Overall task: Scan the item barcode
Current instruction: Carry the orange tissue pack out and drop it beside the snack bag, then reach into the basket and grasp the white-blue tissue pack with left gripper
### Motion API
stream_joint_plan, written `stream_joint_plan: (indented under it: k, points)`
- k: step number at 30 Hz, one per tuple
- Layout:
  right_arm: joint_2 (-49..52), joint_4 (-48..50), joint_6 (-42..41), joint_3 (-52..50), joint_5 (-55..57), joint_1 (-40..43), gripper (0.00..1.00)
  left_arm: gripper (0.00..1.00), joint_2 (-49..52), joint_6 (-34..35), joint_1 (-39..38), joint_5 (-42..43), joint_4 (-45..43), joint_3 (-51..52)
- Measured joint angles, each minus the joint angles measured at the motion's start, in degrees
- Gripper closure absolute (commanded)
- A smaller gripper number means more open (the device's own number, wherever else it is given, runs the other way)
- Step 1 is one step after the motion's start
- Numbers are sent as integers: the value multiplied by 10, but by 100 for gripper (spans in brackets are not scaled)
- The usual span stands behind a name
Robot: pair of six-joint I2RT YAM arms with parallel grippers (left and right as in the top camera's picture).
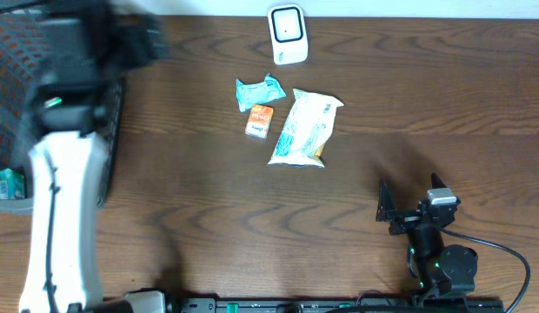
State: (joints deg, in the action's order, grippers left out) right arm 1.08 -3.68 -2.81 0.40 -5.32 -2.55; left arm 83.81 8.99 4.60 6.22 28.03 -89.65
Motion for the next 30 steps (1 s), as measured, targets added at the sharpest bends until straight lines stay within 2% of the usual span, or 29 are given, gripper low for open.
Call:
stream_joint_plan:
  k: [3, 7, 10, 16, 19, 24, 30]
  points:
    - [0, 0, 0, 0, 0, 0, 1, 3, -22, 0, 79, -32, -12, -1]
    - [0, 0, 0, 0, 0, 0, 1, 3, -4, -6, 159, -86, -24, -1]
    - [0, 0, 0, 0, 0, 0, 1, 3, 26, -57, 214, -114, -18, -1]
    - [0, 0, 0, 0, 0, 0, 1, 6, 104, -217, 269, -132, 26, 0]
    - [0, 0, 0, 0, 0, 0, 1, 6, 151, -272, 286, -135, 39, 0]
    - [0, 0, 0, 0, 0, 0, 1, 14, 214, -322, 309, -139, 61, 2]
    - [0, 0, 0, 0, 0, 0, 1, 14, 257, -350, 330, -141, 92, 3]
